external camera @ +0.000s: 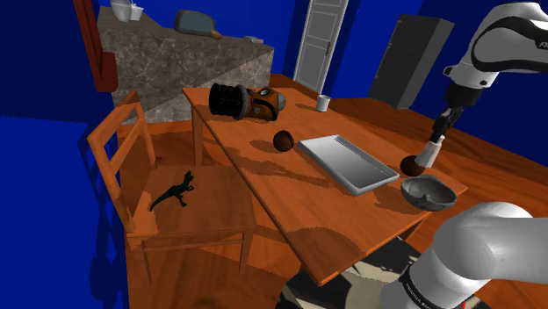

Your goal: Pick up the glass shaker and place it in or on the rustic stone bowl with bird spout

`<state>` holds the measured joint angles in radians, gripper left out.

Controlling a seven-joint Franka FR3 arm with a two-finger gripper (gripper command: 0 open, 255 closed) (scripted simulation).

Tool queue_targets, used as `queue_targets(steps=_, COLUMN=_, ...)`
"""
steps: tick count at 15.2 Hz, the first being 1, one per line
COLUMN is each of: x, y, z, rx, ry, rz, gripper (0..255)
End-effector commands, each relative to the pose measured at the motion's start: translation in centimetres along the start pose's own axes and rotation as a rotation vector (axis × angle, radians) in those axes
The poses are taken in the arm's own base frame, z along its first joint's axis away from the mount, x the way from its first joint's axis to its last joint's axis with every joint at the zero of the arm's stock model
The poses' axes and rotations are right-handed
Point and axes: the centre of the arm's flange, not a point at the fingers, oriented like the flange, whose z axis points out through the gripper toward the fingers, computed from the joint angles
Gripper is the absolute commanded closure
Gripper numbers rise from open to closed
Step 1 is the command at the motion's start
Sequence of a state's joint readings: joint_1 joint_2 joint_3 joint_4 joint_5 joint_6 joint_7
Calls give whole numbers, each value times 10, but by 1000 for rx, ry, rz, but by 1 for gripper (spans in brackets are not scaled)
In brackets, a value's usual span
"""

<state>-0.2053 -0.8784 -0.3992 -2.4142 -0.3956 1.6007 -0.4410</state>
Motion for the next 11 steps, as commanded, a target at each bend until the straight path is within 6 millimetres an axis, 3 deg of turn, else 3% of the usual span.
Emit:
queue_targets(steps=1, x=-14, y=22, z=0, rx=-1, ry=0, rz=-2, gripper=255)
queue_targets(steps=7, x=-52, y=93, z=-2, rx=-1, ry=0, rz=-2, gripper=255)
queue_targets(steps=11, x=-52, y=91, z=19, rx=-1, ry=0, rz=-2, gripper=255)
